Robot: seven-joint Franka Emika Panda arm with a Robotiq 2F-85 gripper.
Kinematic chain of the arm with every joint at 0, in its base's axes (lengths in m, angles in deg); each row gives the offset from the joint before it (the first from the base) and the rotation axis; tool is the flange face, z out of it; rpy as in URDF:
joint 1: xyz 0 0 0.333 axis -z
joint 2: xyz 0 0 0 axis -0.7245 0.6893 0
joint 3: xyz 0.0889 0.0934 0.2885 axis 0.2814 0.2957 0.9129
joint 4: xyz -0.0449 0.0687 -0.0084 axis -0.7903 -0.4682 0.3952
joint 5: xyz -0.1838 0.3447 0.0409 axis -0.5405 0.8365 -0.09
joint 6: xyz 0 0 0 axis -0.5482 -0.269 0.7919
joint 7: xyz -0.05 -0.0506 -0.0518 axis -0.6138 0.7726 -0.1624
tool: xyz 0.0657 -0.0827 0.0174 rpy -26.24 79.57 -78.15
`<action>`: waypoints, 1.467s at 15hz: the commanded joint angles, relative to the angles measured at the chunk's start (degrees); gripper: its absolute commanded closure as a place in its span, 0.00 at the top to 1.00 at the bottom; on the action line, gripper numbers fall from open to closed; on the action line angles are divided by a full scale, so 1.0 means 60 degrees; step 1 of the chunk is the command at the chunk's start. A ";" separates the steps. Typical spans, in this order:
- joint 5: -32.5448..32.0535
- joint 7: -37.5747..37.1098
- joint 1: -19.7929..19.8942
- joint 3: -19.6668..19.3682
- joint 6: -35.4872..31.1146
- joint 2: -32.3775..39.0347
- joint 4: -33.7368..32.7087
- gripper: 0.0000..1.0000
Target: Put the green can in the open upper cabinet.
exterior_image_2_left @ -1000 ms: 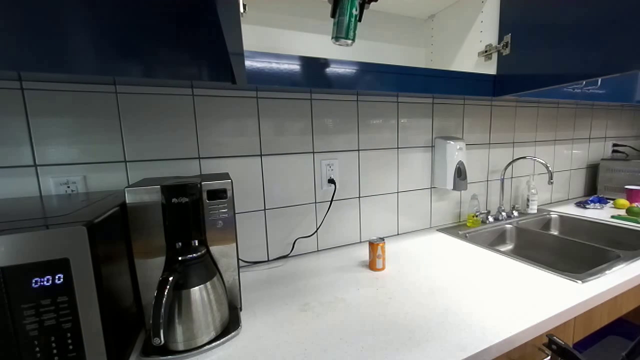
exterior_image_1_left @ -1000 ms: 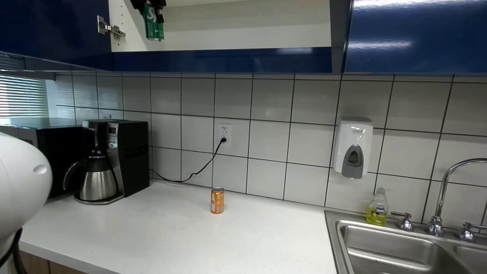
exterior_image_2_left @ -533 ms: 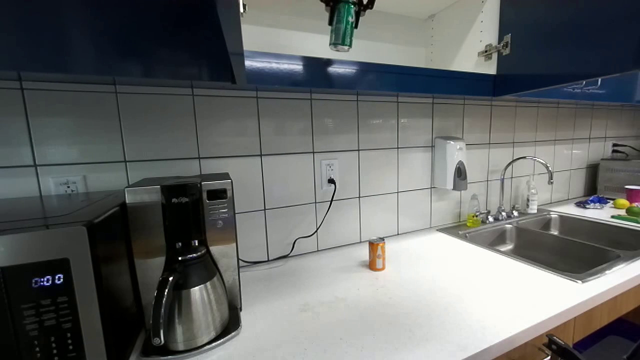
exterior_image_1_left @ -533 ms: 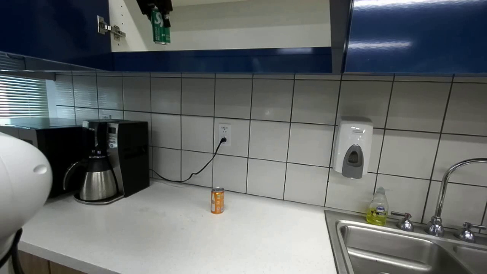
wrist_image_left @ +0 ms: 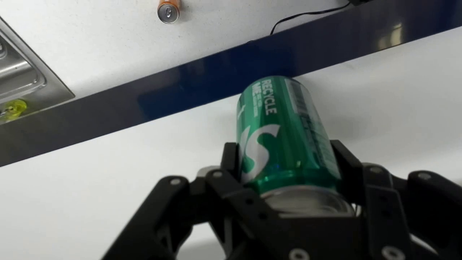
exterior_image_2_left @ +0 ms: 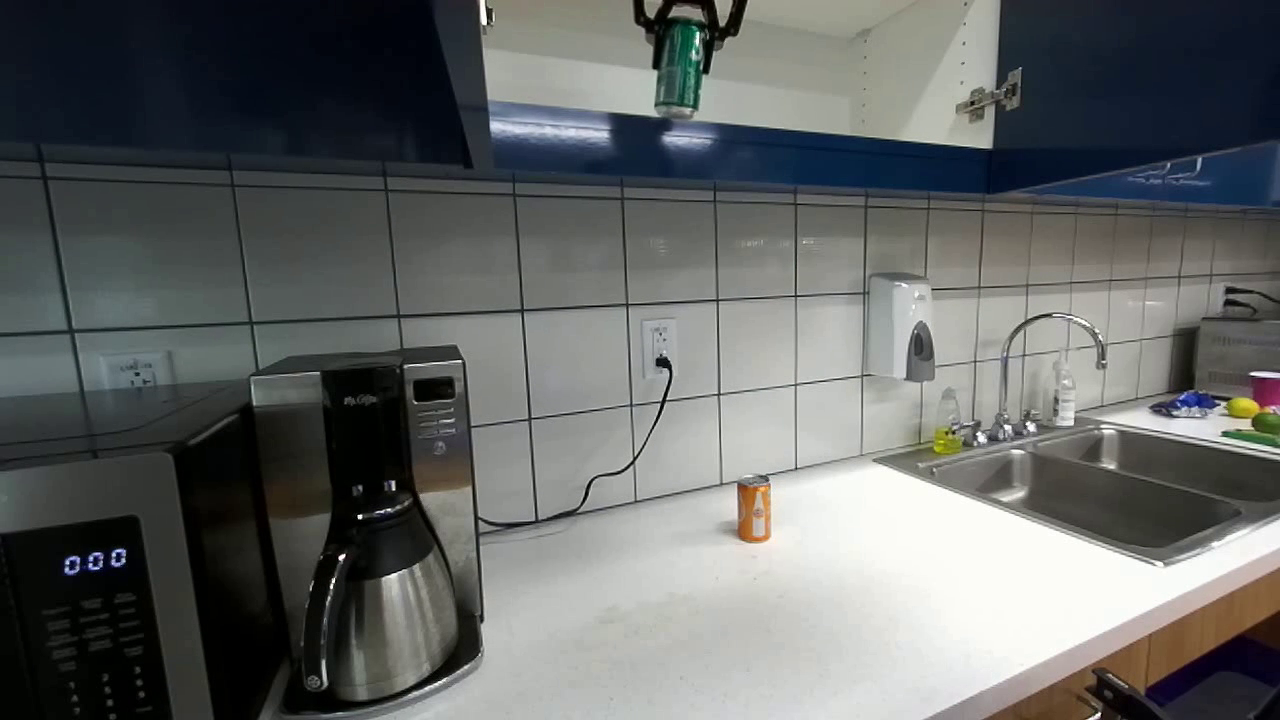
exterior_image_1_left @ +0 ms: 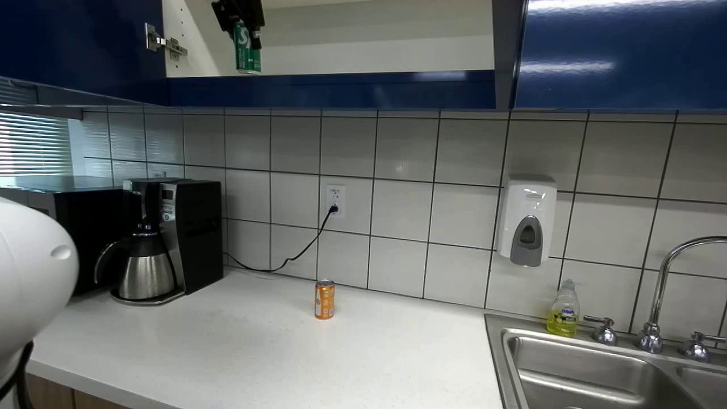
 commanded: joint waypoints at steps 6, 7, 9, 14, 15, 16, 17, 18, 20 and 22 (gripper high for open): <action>-0.0309 -0.0396 -0.0178 0.0054 0.0827 0.1004 -0.1548 0.39; -0.0319 -0.0400 -0.0192 0.0051 0.0876 0.1080 -0.1648 0.39; -0.0299 -0.0388 -0.0223 0.0048 0.1054 0.1233 -0.1873 0.39; -0.0411 -0.0478 -0.0334 0.0034 0.1378 0.1540 -0.2352 0.89; -0.0432 -0.0502 -0.0352 0.0029 0.1427 0.1593 -0.2430 0.90; -0.0455 -0.0539 -0.0375 0.0025 0.1468 0.1649 -0.2504 0.96; -0.0490 -0.0574 -0.0402 0.0021 0.1504 0.1703 -0.2572 0.99; -0.0516 -0.0596 -0.0420 0.0014 0.1524 0.1751 -0.2626 1.00; -0.0534 -0.0610 -0.0453 0.0008 0.1568 0.1823 -0.2728 1.00; -0.0509 -0.0591 -0.0464 0.0003 0.1619 0.1831 -0.2779 1.00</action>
